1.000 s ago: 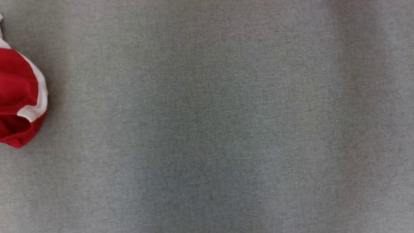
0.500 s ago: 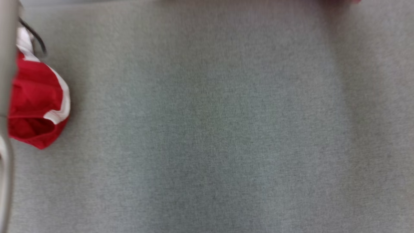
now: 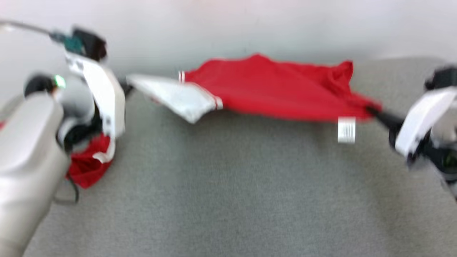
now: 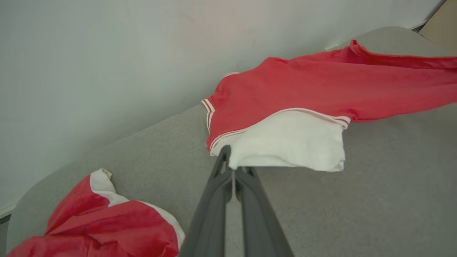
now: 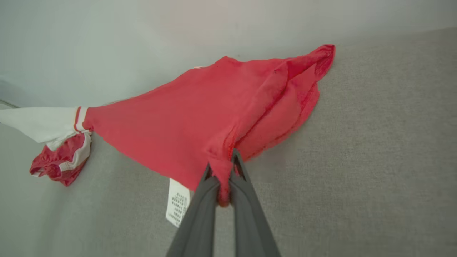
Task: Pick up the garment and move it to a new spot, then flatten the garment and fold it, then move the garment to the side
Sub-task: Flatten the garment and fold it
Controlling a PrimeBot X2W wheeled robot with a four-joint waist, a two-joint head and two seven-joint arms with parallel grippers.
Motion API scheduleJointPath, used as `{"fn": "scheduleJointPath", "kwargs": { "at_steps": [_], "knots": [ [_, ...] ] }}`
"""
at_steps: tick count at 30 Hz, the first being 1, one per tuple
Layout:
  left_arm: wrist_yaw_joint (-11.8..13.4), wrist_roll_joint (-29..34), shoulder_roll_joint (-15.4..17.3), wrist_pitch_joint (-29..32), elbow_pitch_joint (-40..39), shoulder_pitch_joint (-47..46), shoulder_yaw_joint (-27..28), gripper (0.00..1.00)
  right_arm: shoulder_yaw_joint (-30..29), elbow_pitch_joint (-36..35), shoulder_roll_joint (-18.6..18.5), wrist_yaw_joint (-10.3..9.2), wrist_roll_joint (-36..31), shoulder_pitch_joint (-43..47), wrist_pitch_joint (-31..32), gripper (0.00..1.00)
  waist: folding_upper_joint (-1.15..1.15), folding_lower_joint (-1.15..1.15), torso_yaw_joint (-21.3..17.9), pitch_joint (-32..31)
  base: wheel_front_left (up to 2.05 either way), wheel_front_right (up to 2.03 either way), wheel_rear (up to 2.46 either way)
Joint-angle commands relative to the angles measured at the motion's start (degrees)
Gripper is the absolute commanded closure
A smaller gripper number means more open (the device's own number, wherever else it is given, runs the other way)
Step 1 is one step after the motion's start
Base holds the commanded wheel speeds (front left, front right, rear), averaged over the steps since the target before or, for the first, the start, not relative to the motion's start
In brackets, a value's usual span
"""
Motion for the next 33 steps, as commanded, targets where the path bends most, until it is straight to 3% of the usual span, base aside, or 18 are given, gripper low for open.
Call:
{"fn": "scheduleJointPath", "kwargs": {
  "at_steps": [1,10,19,26,33],
  "knots": [
    [0.12,-2.57,2.25,3.74,-3.68,4.80,-0.36,1.00,1.71,-1.89,-2.04,-0.10,0.57,4.08,2.12,1.00,0.00,0.01,0.34,-5.33,0.00,0.00,0.00],
    [4.58,-12.81,13.59,21.26,-24.51,22.85,-1.95,1.00,9.62,-14.27,-11.10,-0.10,1.91,16.44,12.35,1.00,0.00,0.01,-0.12,-10.61,0.00,0.00,0.00],
    [12.40,-23.77,23.15,34.10,-44.59,34.58,-1.89,1.00,12.58,-21.59,-20.38,-0.10,4.30,21.64,22.47,1.00,0.00,0.01,-0.60,-10.44,0.00,0.00,0.00],
    [15.56,-26.26,25.83,36.39,-49.83,36.70,-1.10,1.00,12.79,-25.28,-23.85,-0.10,4.83,21.88,26.86,1.00,0.00,0.01,-1.56,-8.19,0.00,0.00,0.00],
    [15.09,-25.98,23.55,38.29,-48.68,31.64,-0.75,1.00,11.33,-23.82,-21.35,-0.10,3.21,18.99,27.25,1.00,0.00,0.01,-2.59,-4.69,0.00,0.00,0.00]
  ]
}}
